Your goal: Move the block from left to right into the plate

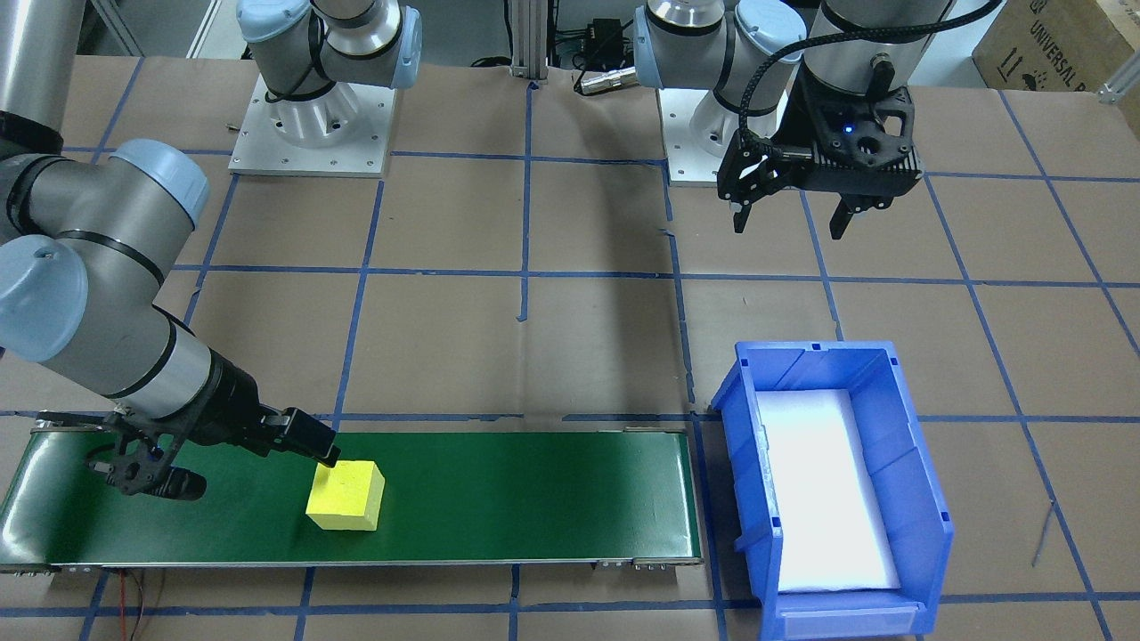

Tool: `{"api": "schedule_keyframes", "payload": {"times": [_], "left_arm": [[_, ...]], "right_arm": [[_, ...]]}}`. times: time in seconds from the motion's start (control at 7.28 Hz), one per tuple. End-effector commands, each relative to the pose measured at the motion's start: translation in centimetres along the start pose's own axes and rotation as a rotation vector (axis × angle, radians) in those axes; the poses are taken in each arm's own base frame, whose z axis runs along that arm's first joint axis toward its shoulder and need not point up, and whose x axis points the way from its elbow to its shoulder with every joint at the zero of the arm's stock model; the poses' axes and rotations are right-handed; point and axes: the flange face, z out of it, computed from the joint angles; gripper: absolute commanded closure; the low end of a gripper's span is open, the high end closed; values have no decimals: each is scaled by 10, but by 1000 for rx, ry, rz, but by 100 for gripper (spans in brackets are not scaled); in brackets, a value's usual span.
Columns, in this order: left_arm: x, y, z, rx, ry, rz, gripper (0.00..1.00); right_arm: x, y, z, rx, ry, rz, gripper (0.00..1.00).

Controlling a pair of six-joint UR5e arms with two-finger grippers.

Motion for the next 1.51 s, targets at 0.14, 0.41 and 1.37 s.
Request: {"api": "schedule_keyframes", "payload": {"times": [0.14, 0.41, 1.37], "left_arm": [[-2, 0, -2, -1, 5, -2, 0], [-4, 0, -2, -1, 6, -8, 0], [-7, 0, 0, -6, 9, -14, 0]], "right_arm": [[4, -12, 21, 6, -11, -30, 0], [10, -22, 37, 29, 2, -69, 0], [43, 37, -104, 68, 420, -470, 64]]}}
